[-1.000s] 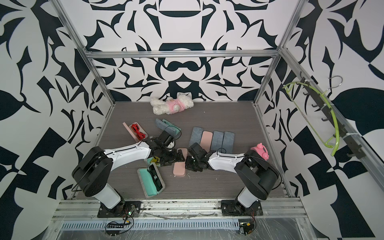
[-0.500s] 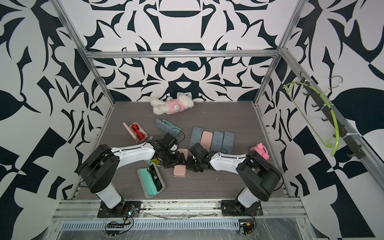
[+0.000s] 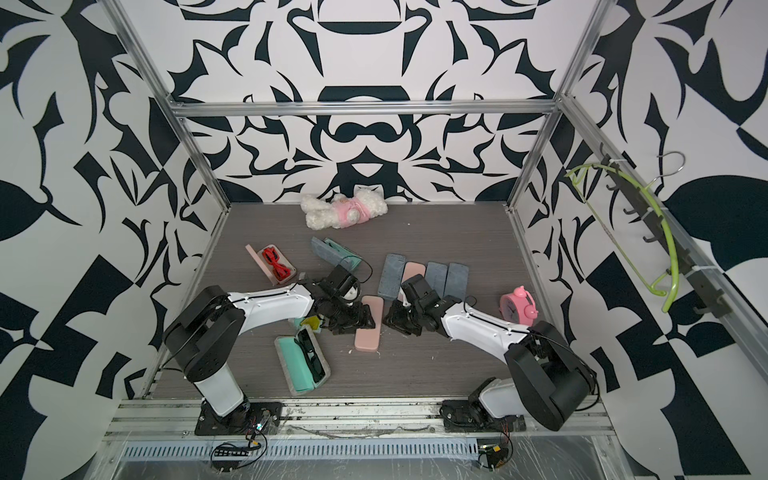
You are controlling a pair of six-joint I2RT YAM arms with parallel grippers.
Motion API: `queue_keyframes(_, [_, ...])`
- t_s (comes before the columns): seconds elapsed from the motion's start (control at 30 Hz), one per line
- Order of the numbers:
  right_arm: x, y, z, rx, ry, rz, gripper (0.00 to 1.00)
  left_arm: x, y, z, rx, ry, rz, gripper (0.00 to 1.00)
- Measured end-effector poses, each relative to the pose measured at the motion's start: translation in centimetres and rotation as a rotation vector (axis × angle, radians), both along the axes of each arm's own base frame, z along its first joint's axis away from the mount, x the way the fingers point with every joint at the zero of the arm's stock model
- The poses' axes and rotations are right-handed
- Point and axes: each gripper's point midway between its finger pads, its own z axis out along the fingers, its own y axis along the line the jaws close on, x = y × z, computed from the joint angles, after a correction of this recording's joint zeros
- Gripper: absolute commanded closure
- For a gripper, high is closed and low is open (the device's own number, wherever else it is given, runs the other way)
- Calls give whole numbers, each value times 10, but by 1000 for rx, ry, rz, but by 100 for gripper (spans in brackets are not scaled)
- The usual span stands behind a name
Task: Close the glasses case
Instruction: Close the glasses case at the center of the board, then pick up the glasses case at the center of the board.
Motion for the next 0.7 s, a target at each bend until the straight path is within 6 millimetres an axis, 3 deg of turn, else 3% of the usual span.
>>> queue_keyframes(0.13, [-1,-3,1,2,9,2,63,0,-1,1,-3,1,4,19])
queue_keyframes(0.27, [-6,-4,0,-1,25,14,35,2,0,10,-12,-9,28,7])
queue_keyframes(0.33, [-8,-3,2,3,25,17,26,4,0,22,-29,-32,39,3])
queue_keyframes(0.53, [-23,10,4,-71,13,81,9,18,10,92,-132,-193,101,1])
queue_keyframes(0.7, [-28,38,5,-173,-24,147,4,41,52,152,-182,-375,234,1])
